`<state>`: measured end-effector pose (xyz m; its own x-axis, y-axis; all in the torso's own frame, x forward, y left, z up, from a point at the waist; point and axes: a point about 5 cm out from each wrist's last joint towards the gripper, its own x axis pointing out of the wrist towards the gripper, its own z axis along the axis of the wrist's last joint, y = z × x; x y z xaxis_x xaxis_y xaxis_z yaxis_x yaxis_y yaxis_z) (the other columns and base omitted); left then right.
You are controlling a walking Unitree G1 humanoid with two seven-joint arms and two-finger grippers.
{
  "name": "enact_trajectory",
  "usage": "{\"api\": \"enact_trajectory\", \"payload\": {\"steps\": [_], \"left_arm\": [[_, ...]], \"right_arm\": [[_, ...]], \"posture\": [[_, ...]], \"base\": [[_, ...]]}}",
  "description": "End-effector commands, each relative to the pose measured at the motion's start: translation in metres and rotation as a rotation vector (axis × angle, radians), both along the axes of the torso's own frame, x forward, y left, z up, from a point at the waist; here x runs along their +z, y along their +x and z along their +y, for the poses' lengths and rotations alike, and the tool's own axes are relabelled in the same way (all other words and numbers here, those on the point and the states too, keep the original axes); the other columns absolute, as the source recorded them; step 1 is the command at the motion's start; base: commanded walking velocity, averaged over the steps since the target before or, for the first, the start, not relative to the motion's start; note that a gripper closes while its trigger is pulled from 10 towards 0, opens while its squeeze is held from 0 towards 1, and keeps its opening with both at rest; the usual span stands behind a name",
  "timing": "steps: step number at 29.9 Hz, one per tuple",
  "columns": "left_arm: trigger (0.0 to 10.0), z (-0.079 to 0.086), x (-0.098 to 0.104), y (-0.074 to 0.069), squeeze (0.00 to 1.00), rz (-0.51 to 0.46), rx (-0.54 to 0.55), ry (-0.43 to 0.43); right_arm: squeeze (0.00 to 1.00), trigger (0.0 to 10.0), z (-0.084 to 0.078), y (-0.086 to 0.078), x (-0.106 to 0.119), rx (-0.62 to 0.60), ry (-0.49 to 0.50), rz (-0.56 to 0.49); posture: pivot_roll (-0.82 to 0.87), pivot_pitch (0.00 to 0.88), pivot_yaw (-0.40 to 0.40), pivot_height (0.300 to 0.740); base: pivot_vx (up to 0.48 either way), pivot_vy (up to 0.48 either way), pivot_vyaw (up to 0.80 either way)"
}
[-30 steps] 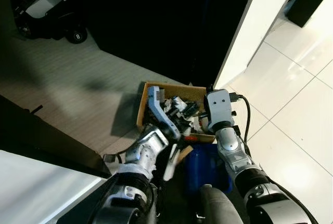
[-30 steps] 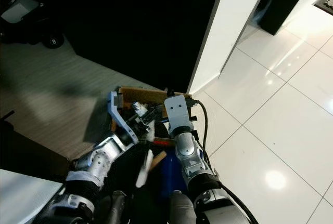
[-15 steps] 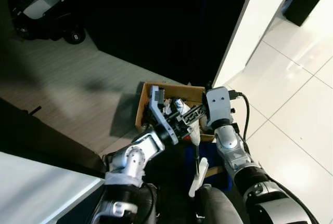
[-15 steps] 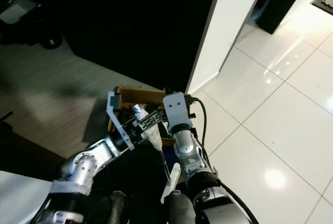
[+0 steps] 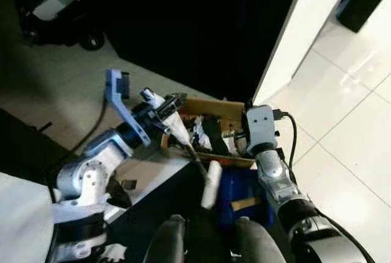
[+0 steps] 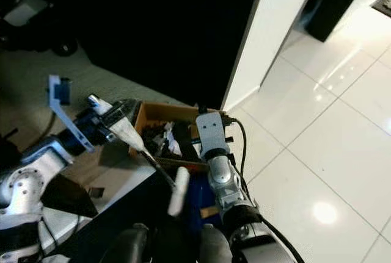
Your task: Sweep floor
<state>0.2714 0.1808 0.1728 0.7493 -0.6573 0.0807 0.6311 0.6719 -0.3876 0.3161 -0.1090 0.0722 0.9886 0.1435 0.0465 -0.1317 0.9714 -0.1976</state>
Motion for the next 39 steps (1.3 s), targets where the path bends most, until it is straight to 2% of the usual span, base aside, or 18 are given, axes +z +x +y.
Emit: {"api": "enact_trajectory", "payload": {"steps": [1,5,6,7,11,14,19,23,28,29,31,34,35,36,39], "left_arm": [[10.0,0.014,-0.001,-0.004,0.00,0.008,0.110,0.063],[10.0,0.016,-0.009,-0.001,0.00,0.033,0.180,0.084],[10.0,0.016,-0.024,0.004,0.00,0.078,0.266,0.120],[10.0,0.016,-0.029,0.005,0.00,0.095,0.292,0.132],[10.0,0.014,-0.033,0.007,0.00,0.121,0.314,0.134],[10.0,0.012,-0.038,0.012,0.00,0.131,0.329,0.163],[10.0,0.014,-0.041,0.020,0.00,0.134,0.351,0.193],[10.0,0.015,-0.043,0.025,0.00,0.133,0.361,0.202],[10.0,0.018,-0.047,0.028,0.00,0.141,0.390,0.215],[10.0,0.023,-0.049,0.030,0.00,0.148,0.442,0.227],[10.0,0.026,-0.050,0.031,0.00,0.151,0.473,0.233],[10.0,0.045,-0.047,0.037,0.00,0.150,0.650,0.228],[10.0,0.045,-0.047,0.037,0.00,0.150,0.650,0.228],[10.0,0.060,-0.039,0.039,0.00,0.138,0.767,0.176],[10.0,0.074,-0.027,0.041,0.00,0.113,0.847,0.089]], "right_arm": [[0.00,10.0,-0.004,-0.013,-0.012,0.028,0.039,0.047],[0.00,10.0,-0.009,-0.017,-0.007,0.030,0.045,0.019],[0.00,10.0,-0.014,-0.023,0.003,0.028,0.054,-0.026],[0.00,10.0,-0.016,-0.026,0.006,0.029,0.056,-0.042],[0.00,10.0,-0.019,-0.031,0.013,0.027,0.067,-0.066],[0.00,10.0,-0.026,-0.041,0.030,0.026,0.110,-0.122],[0.00,10.0,-0.030,-0.050,0.059,0.048,0.156,-0.190],[0.00,10.0,-0.033,-0.052,0.075,0.052,0.172,-0.223],[0.00,10.0,-0.033,-0.046,0.096,0.040,0.225,-0.273],[0.00,10.0,-0.030,-0.040,0.109,0.042,0.266,-0.305],[0.00,10.0,-0.028,-0.038,0.116,0.044,0.284,-0.320],[0.00,10.0,-0.027,-0.032,0.133,0.052,0.324,-0.345],[0.00,10.0,-0.027,-0.032,0.133,0.052,0.324,-0.345],[0.00,10.0,-0.028,-0.028,0.144,0.057,0.349,-0.367],[0.00,10.0,-0.028,-0.026,0.154,0.065,0.371,-0.380]], "posture": [[0.01,0.193,0.033,0.740],[0.01,0.187,0.033,0.740],[0.00,0.182,0.038,0.740],[-0.01,0.179,0.039,0.740],[-0.01,0.176,0.043,0.740],[-0.03,0.166,0.056,0.740],[-0.04,0.152,0.069,0.740],[-0.05,0.140,0.074,0.740],[-0.05,0.125,0.074,0.740],[-0.05,0.119,0.072,0.740],[-0.05,0.117,0.071,0.740],[-0.04,0.107,0.064,0.740],[-0.04,0.107,0.064,0.740],[-0.04,0.101,0.060,0.740],[-0.03,0.095,0.055,0.740]], "base": [[0.000,0.000,0.00],[0.000,0.000,0.00],[0.000,0.000,0.00],[0.000,0.000,0.00],[0.000,0.000,0.00],[0.000,0.000,0.00],[0.000,0.000,0.00],[0.000,0.000,0.00],[0.000,0.000,0.00],[0.000,0.000,0.00],[0.000,0.000,0.00],[0.000,0.000,0.00],[0.000,0.000,0.00],[0.000,0.000,0.00],[0.000,0.000,0.00]]}}
